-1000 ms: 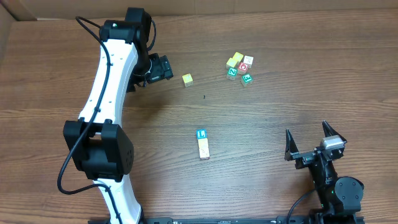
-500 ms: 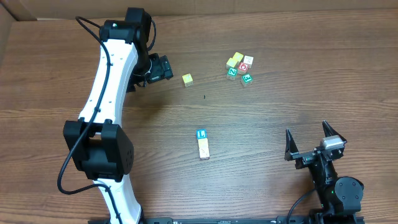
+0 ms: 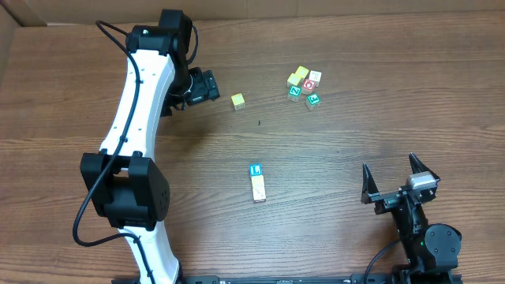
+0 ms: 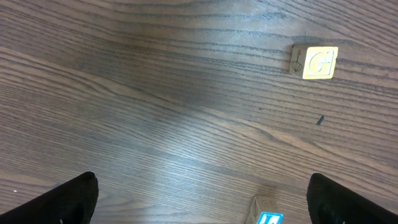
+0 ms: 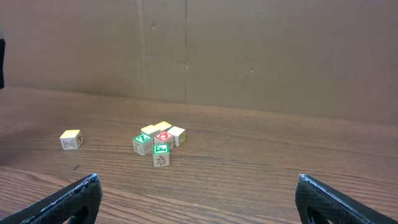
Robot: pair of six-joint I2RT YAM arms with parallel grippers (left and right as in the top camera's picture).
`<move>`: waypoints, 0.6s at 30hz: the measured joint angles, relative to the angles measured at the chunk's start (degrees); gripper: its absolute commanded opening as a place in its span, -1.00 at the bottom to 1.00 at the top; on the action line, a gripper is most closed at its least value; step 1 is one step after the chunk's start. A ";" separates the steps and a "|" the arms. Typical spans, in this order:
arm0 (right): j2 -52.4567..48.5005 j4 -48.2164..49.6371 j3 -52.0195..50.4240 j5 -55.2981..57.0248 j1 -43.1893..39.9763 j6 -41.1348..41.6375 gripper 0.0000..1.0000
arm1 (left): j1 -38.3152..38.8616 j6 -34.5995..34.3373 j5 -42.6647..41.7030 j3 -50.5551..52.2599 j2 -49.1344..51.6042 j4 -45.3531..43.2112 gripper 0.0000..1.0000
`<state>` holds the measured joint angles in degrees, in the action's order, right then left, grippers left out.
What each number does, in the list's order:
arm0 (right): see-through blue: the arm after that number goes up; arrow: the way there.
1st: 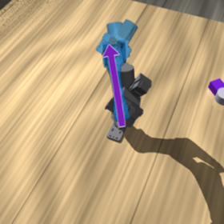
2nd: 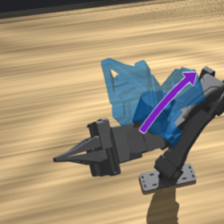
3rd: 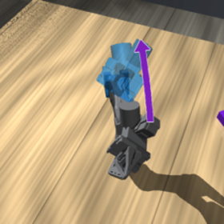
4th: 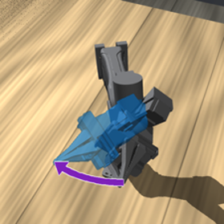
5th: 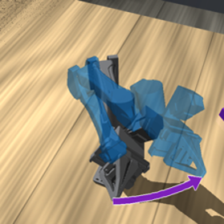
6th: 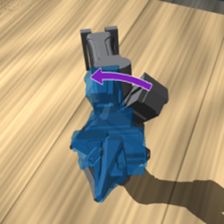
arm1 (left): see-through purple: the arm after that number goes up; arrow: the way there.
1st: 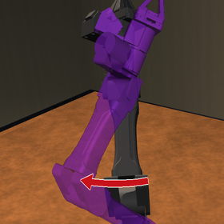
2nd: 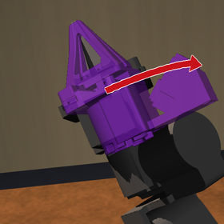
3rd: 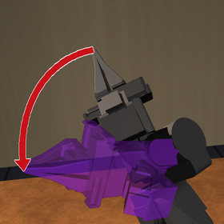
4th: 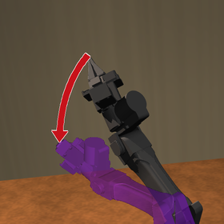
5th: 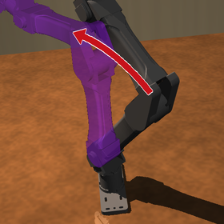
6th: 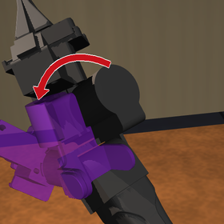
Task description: Flip 3 blocks
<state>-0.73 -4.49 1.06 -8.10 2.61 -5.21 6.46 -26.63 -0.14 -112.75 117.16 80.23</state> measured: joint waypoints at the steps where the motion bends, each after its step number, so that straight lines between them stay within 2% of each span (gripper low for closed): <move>1: 0.00 0.00 0.00 0.00 0.00 0.02 1.00 | 0.11 0.00 0.00 0.00 0.00 0.00 1.00; 10: 0.00 0.00 0.00 0.00 0.00 0.04 1.00 | 4.11 0.00 0.00 0.11 -1.84 -0.13 0.99; 18: 0.00 -0.02 0.00 0.02 -0.02 0.02 1.00 | 5.55 0.00 0.00 0.33 -15.87 -0.13 1.00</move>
<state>-0.73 -4.51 1.06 -8.08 2.59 -5.19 12.01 -26.63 -0.14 -112.42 101.30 80.09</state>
